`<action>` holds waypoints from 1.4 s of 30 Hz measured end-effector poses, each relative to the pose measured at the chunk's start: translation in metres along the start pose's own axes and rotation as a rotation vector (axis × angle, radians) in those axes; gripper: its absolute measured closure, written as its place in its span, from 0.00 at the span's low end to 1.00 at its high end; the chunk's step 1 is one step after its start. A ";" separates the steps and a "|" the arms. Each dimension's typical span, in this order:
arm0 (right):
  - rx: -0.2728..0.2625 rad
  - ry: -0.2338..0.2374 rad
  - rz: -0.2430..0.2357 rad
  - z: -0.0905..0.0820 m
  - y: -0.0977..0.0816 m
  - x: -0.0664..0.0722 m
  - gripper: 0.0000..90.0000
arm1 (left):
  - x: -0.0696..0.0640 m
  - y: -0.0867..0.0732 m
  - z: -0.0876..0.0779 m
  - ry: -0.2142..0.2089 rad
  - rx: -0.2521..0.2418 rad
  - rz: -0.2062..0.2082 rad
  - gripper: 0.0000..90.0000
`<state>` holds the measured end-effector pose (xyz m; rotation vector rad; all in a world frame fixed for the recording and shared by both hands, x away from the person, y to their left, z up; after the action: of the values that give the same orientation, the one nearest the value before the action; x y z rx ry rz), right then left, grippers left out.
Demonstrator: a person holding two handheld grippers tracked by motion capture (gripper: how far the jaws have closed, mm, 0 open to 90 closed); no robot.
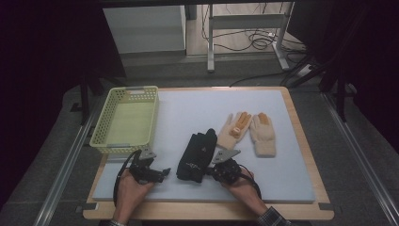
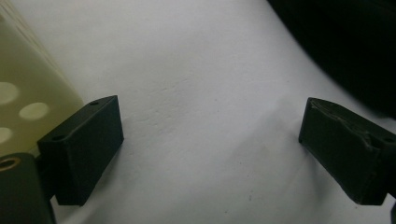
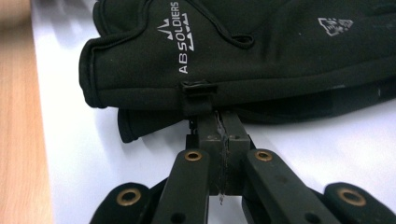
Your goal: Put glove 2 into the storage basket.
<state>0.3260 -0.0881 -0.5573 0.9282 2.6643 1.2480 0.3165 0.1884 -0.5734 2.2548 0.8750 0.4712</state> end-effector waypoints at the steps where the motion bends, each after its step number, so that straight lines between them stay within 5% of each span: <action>1: 0.001 -0.005 0.002 0.002 0.002 0.001 0.98 | 0.000 0.000 0.000 0.000 0.000 0.000 0.07; 14: -0.005 -0.027 -0.002 0.027 0.022 0.005 0.98 | 0.000 0.000 0.000 -0.004 -0.003 -0.003 0.07; 22: 0.005 -0.025 -0.002 0.025 0.022 0.005 0.95 | 0.000 0.000 0.000 -0.005 -0.004 -0.003 0.06; 31: -0.034 -0.071 0.012 -0.010 0.014 -0.011 0.84 | 0.000 -0.001 0.000 -0.008 -0.006 -0.004 0.06; 42: -0.091 -0.211 0.113 -0.062 -0.015 -0.056 0.52 | 0.000 -0.001 0.000 -0.007 -0.006 -0.003 0.06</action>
<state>0.3466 -0.1681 -0.5374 1.1411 2.4044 1.2063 0.3167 0.1888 -0.5740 2.2483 0.8725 0.4633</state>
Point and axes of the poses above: each handheld gripper's, and its own axes: z roughly forward along the jaws, y roughly out of its top, x roughly to its left, the point moved 3 cm from there along z, roughly forward along the jaws, and after that the axes turned 11 degrees about z, right-handed, at the moved point
